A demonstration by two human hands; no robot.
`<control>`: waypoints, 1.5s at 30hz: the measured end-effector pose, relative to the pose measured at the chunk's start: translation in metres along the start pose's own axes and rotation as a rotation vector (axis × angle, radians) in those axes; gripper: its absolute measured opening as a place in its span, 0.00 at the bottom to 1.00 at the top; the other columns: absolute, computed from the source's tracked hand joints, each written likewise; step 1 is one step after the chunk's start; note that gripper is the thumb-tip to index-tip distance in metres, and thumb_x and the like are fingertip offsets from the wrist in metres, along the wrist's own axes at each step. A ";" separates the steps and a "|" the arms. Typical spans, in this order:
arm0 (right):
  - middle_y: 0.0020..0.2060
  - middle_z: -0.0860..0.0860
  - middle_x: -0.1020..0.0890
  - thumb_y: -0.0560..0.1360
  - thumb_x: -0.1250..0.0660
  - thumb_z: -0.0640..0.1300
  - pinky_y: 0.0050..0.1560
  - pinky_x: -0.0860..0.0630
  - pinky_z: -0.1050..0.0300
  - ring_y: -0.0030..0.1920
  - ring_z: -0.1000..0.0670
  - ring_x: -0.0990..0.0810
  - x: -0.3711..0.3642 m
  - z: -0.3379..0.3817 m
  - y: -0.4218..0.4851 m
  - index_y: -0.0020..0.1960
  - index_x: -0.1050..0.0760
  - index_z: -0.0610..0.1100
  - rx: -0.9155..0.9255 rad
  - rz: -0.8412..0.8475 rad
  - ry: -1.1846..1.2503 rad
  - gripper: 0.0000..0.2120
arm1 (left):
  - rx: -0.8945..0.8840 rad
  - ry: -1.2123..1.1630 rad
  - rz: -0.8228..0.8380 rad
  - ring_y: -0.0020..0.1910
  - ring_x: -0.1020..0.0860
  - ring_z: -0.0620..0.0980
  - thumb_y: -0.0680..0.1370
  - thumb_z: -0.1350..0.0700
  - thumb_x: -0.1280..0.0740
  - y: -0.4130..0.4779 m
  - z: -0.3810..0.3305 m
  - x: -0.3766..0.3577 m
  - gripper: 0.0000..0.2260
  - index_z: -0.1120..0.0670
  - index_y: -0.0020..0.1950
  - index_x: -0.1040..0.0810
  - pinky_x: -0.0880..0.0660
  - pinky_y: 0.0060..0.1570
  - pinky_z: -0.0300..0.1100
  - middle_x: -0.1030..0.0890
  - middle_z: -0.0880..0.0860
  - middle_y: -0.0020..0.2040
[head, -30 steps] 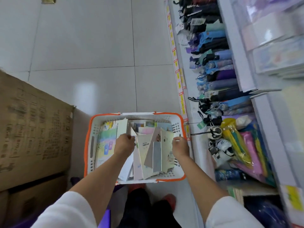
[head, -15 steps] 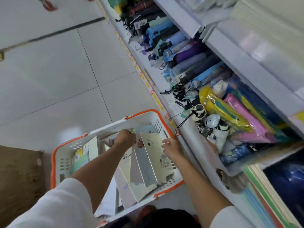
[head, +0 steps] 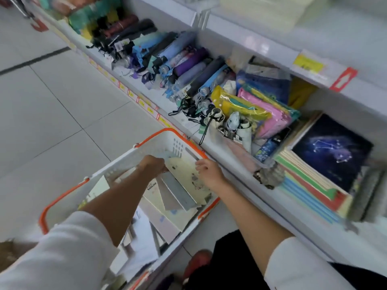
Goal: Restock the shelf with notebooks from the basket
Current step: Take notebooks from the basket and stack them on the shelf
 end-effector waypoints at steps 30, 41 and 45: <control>0.58 0.44 0.24 0.76 0.35 0.45 0.58 0.25 0.47 0.56 0.43 0.24 -0.065 -0.034 0.005 0.62 0.30 0.45 -0.058 0.271 -0.624 0.16 | 0.244 0.176 0.626 0.40 0.18 0.49 0.73 0.70 0.34 -0.010 0.039 0.059 0.10 0.64 0.53 0.21 0.20 0.36 0.35 0.16 0.57 0.46; 0.61 0.45 0.21 0.75 0.36 0.52 0.60 0.26 0.50 0.61 0.43 0.23 -0.058 0.057 -0.046 0.63 0.24 0.43 0.226 0.139 -0.578 0.21 | 0.178 -0.322 0.716 0.40 0.17 0.55 0.71 0.75 0.44 -0.057 0.028 0.039 0.19 0.61 0.57 0.24 0.18 0.39 0.44 0.18 0.61 0.47; 0.39 0.47 0.21 0.78 0.40 0.52 0.42 0.30 0.56 0.46 0.42 0.21 -0.065 0.073 -0.066 0.35 0.29 0.48 0.239 0.153 -0.535 0.14 | 0.181 -0.417 0.582 0.39 0.21 0.59 0.70 0.69 0.48 -0.069 0.013 0.043 0.12 0.63 0.49 0.28 0.19 0.32 0.50 0.23 0.60 0.46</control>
Point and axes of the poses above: each hand's wrist, its own y-axis towards the middle knuckle, its own x-axis out of the back of the hand, z = x × y, the point moved 4 cm from there along y, towards the middle knuckle
